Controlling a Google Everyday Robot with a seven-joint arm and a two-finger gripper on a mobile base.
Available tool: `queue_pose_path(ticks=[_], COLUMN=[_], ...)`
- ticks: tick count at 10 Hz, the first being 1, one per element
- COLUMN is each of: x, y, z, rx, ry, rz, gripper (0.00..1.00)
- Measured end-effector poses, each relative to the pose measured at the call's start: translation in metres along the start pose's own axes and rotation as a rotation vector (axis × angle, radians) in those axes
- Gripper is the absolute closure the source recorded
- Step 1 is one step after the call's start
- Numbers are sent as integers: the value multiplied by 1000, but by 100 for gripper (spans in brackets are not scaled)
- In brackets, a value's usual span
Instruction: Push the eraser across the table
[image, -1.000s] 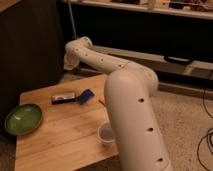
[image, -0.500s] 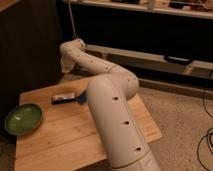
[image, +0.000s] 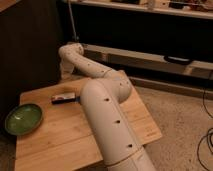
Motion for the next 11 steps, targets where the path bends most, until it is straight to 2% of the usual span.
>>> queue_pose_path(ticks=[2,4,11], x=[2,4,9], y=[14,19,56], z=[15,20,53], rx=[-22,-40,-139], ry=[-5,-6,9], rz=[2,7,-5], gripper=[100,100,100])
